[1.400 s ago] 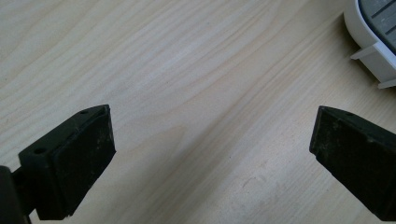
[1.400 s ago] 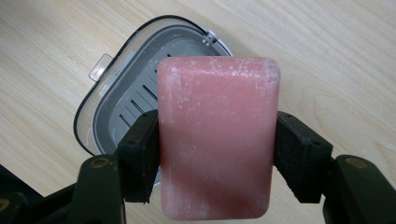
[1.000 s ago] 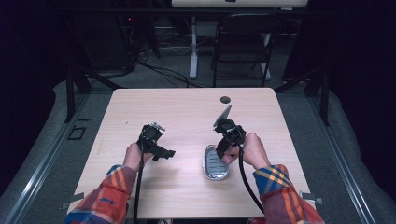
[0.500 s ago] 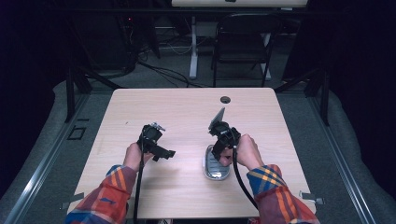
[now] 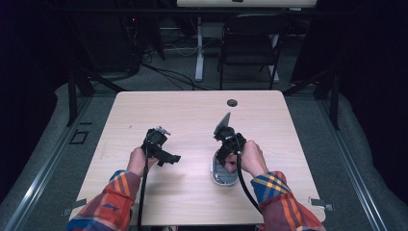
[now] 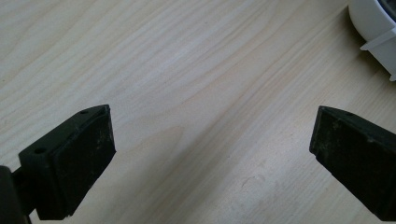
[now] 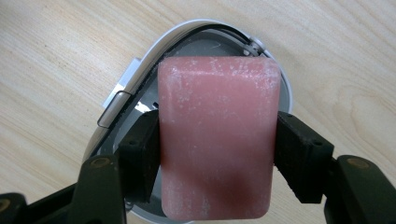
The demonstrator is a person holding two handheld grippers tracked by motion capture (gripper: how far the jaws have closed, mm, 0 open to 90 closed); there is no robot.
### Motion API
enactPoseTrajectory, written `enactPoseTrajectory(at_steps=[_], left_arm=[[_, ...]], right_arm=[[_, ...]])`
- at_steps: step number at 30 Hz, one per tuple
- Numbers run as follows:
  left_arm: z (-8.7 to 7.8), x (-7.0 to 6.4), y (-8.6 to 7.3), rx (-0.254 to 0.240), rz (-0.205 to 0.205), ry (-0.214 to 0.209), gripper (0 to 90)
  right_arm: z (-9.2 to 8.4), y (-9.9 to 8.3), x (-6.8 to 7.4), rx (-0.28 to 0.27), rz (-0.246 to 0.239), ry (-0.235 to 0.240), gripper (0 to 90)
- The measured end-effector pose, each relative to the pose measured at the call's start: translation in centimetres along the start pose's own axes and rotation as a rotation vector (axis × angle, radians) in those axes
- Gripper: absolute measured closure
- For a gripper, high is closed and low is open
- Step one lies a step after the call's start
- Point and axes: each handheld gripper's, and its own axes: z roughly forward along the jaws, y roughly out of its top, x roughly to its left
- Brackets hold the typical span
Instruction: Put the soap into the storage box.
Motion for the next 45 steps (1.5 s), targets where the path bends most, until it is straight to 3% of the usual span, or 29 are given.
enactPoseTrajectory(at_steps=[3, 4, 12, 19, 23, 28, 33, 37, 45], left_arm=[[0.0, 0.0, 0.0, 0.000, 0.000, 0.000, 0.0], [0.0, 0.0, 0.0, 0.000, -0.002, -0.002, 0.0], [0.0, 0.0, 0.0, 0.000, -0.002, -0.001, 0.0], [0.1, 0.0, 0.0, 0.004, 0.000, -0.002, 0.0], [0.1, 0.0, 0.0, 0.004, 0.000, -0.003, 0.0], [0.1, 0.0, 0.0, 0.002, 0.001, -0.004, 0.0], [0.1, 0.0, 0.0, 0.000, -0.001, -0.008, 0.0], [0.1, 0.0, 0.0, 0.001, -0.002, -0.009, 0.0], [0.1, 0.0, 0.0, 0.000, 0.001, -0.007, 0.0]], right_arm=[[0.5, -0.3, 0.3, -0.069, 0.072, 0.029, 37.2], [0.2, -0.2, 0.1, -0.021, 0.032, 0.022, 37.2], [-0.2, -0.9, -0.1, -0.042, 0.063, 0.079, 36.7], [-0.9, -1.7, -0.2, -0.068, 0.038, 0.116, 39.4], [-1.5, -2.1, -0.1, -0.102, 0.006, 0.093, 39.4], [-2.4, -2.9, -1.0, -0.163, -0.001, 0.074, 37.3], [-3.2, -3.9, -1.8, -0.219, -0.028, 0.052, 28.9], [-3.7, -5.0, -2.5, -0.270, -0.022, 0.054, 21.8], [-5.3, -7.7, -4.5, -0.309, -0.055, 0.016, 12.6]])
